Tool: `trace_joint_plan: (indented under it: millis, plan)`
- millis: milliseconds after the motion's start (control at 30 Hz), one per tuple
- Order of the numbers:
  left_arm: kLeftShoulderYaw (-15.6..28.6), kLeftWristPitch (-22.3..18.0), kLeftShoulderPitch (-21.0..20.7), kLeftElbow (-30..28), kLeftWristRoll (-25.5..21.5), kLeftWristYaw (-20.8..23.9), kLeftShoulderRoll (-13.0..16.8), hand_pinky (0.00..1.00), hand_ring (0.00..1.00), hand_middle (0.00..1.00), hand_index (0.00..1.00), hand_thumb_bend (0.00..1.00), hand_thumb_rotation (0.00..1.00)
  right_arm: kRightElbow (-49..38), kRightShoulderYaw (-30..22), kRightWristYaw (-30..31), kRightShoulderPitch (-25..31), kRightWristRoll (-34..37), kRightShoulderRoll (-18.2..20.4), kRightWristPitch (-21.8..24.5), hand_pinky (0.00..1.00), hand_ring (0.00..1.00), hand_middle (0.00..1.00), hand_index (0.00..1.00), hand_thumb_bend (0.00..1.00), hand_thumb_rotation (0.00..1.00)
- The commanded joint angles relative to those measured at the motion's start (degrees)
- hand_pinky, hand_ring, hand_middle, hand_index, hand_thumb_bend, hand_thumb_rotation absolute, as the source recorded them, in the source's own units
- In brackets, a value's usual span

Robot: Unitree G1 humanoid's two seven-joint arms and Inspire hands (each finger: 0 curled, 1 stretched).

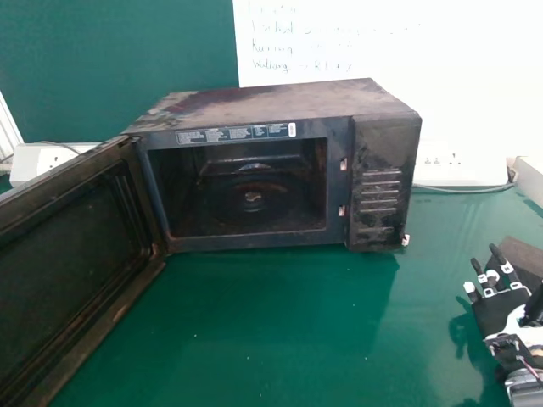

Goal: Open the door of oven

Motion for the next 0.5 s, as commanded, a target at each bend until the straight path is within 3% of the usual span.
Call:
trace_joint_plan:
  millis: [0, 133, 333, 467]
  plan:
    - [-1.6, 1.2, -0.9, 1.8, 0.3, -1.3, 0.1, 0.04, 0.07, 0.15, 0.69, 1.0, 0.94, 0.3, 0.0, -0.4, 0.9, -0.1, 0.7, 0.1, 0.76, 1.0, 1.0, 1.0, 1.0, 0.98]
    - [-3.2, 3.5, -1.3, 3.7, 0.8, -3.4, 0.6, 0.05, 0.08, 0.18, 0.69, 1.0, 0.98, 0.5, 0.1, 0.7, 1.0, 0.1, 0.5, 0.1, 0.76, 1.0, 1.0, 1.0, 1.0, 0.98]
    - [-4.4, 6.9, 0.4, 0.4, 1.0, 1.7, -2.3, 0.0, 0.04, 0.12, 0.62, 1.0, 0.85, 0.4, 0.0, 0.4, 0.9, 0.1, 0.6, 0.1, 0.77, 1.0, 1.0, 1.0, 1.0, 0.99]
    - [-4.4, 6.3, 0.6, -0.9, 1.4, 3.7, -4.4, 0.01, 0.04, 0.13, 0.59, 0.97, 0.79, 0.4, 0.0, 0.1, 0.8, 0.1, 0.6, 0.2, 0.76, 1.0, 1.0, 1.0, 1.0, 0.99]
